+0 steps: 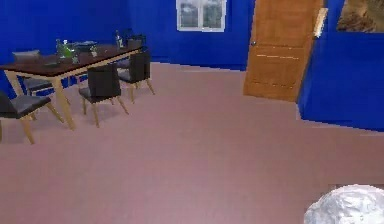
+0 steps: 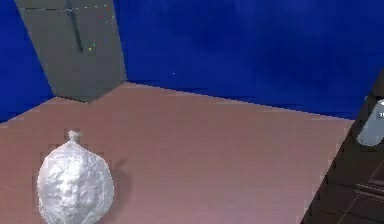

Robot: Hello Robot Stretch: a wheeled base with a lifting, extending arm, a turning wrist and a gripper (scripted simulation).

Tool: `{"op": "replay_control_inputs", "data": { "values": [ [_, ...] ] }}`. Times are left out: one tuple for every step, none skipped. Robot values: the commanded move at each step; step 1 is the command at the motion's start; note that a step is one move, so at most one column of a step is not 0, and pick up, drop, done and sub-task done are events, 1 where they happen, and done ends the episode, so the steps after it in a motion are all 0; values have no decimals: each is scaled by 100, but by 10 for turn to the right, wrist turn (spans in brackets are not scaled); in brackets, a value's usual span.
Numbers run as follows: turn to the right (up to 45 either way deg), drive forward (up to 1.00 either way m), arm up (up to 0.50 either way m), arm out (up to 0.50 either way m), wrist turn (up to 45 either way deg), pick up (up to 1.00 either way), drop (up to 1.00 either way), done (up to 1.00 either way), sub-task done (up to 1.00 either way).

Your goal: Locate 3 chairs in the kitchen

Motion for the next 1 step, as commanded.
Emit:
{"op": "replay_control_inputs", "data": {
  "values": [
    [-390, 0, 0, 0, 0, 0, 0, 0, 0]
  ]
}}
